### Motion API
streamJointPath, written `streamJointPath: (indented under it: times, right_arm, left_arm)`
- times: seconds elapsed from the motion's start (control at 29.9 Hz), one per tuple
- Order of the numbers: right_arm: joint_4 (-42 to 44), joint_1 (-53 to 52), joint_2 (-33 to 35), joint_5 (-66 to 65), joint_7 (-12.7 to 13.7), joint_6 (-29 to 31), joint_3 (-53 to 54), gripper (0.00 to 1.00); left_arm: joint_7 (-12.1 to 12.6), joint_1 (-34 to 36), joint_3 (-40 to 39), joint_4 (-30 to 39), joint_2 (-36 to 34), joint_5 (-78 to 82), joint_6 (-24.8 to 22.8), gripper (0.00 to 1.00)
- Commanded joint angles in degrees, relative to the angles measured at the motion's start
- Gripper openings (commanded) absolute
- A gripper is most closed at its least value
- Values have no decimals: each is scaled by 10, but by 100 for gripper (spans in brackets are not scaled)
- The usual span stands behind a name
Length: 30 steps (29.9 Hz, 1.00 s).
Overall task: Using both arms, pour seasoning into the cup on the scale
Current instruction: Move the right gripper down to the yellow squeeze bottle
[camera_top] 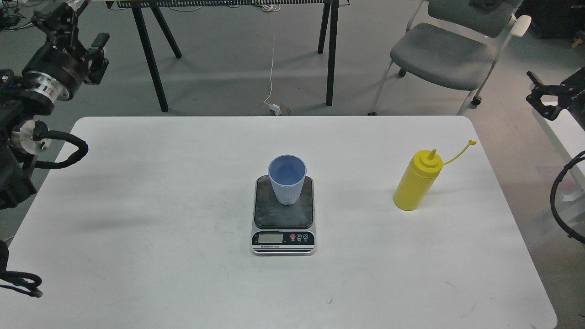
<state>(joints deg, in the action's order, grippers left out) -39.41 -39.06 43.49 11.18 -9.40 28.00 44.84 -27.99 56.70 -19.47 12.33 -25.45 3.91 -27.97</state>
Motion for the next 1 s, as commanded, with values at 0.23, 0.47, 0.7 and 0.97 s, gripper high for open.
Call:
streamJointPath:
  times: [0.23, 0.47, 0.7, 0.97]
  right_arm:
    - [-43, 153, 75, 240, 24, 0, -3, 100]
    - [-171, 278, 66, 384, 118, 0, -3, 100]
    - [-254, 390, 13, 378, 132, 0, -2, 100]
    - [-284, 410, -19, 358, 120, 0, 7, 100]
  left_arm:
    - [0, -32, -15, -6, 24, -4, 0, 76]
    - [0, -34, -15, -6, 26, -4, 0, 76]
    - [0, -39, -13, -6, 25, -4, 0, 76]
    - [0, -42, -12, -6, 27, -3, 0, 76]
